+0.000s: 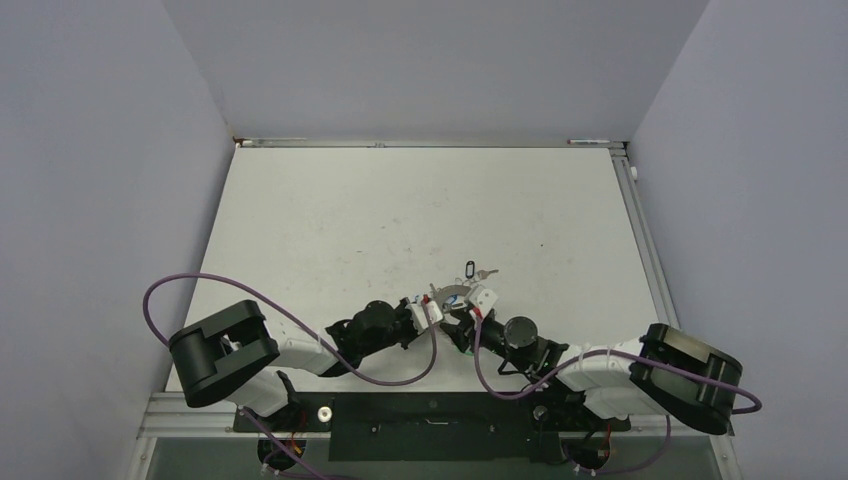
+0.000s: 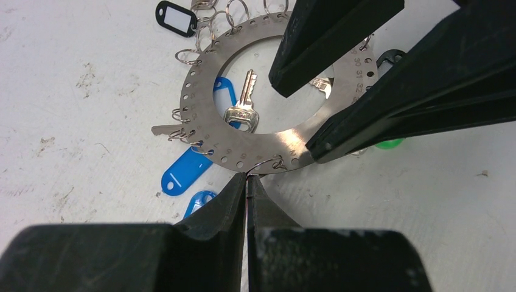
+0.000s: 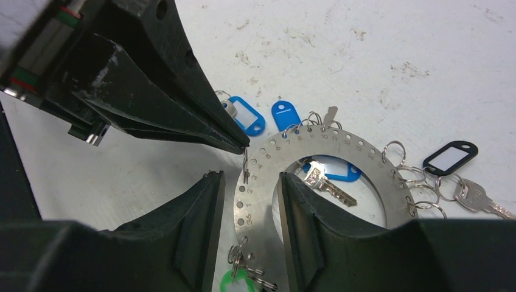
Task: Put the keys on the keyring
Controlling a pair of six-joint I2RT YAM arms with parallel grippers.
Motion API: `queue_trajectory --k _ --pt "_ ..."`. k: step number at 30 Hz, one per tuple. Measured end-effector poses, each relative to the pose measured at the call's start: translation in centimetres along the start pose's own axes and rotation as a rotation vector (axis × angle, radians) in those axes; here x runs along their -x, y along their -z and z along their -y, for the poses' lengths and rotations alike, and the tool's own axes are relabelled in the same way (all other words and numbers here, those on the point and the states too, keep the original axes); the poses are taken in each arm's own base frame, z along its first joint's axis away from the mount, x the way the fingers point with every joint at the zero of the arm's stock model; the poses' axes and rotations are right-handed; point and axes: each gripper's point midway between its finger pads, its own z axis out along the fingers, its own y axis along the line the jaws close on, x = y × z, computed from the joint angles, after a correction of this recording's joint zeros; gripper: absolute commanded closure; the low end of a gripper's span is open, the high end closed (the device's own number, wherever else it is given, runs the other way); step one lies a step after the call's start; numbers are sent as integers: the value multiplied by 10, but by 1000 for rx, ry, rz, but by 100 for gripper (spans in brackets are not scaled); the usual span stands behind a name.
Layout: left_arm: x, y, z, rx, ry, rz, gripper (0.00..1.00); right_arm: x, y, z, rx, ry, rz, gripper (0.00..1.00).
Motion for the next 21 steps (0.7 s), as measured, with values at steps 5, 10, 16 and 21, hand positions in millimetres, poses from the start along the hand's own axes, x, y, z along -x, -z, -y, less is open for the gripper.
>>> queue_trajectory --k 5,10,16,21 --pt "2 3 -2 2 11 12 100 -8 -6 -1 5 10 -32 61" --pt "3 4 -2 3 12 19 100 -15 -11 -2 10 11 -52 61" --pt "3 4 0 -6 15 21 100 -15 -19 -3 16 9 -51 61" --pt "3 4 0 -7 16 21 100 -19 -24 -1 16 -3 -57 62"
